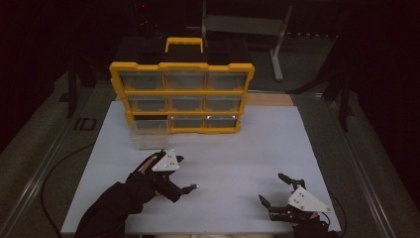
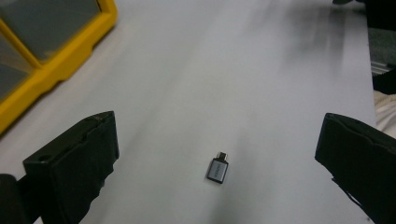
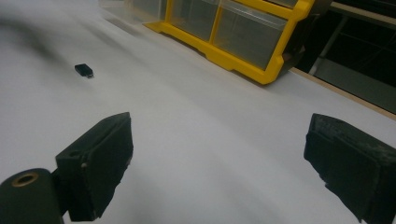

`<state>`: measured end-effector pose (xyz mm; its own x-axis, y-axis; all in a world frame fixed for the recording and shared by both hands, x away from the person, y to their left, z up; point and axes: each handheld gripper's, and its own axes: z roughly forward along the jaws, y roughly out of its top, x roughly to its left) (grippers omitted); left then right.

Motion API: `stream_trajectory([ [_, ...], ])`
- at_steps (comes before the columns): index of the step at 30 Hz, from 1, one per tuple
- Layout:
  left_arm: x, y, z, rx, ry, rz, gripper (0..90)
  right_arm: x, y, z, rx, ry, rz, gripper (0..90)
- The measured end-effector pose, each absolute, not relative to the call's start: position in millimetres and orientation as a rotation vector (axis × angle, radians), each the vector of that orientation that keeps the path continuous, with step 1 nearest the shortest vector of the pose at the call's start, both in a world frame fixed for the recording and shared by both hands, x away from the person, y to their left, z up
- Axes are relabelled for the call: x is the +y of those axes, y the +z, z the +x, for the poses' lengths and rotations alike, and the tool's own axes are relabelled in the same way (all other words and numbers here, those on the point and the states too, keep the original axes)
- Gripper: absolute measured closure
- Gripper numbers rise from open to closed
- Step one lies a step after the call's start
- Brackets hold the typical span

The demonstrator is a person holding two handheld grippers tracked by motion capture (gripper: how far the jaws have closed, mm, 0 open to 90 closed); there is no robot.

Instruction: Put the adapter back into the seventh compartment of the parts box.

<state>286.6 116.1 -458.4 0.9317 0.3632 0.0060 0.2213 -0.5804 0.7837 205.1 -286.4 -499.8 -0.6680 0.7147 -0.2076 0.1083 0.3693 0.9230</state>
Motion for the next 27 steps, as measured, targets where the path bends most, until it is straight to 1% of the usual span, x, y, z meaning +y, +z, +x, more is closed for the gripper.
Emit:
stream_trajectory([
  [9,107.6,-476.8,290.2,0.401,0.157,2.26,0.5,-286.2,-500.0,205.1,2.034,1.304,0.708,8.3],
  [16,103.4,-487.9,291.7,0.383,0.143,2.302,1.3,-286.3,-500.3,205.3,2.035,1.305,0.71,8.2],
  [22,99.3,-496.7,293.0,0.384,0.137,2.346,6.0,-286.0,-500.3,205.2,2.035,1.305,0.714,8.2],
  [27,97.0,-502.9,293.3,0.372,0.152,2.376,15.2,-286.2,-500.2,205.2,2.034,1.304,0.709,8.2],
])
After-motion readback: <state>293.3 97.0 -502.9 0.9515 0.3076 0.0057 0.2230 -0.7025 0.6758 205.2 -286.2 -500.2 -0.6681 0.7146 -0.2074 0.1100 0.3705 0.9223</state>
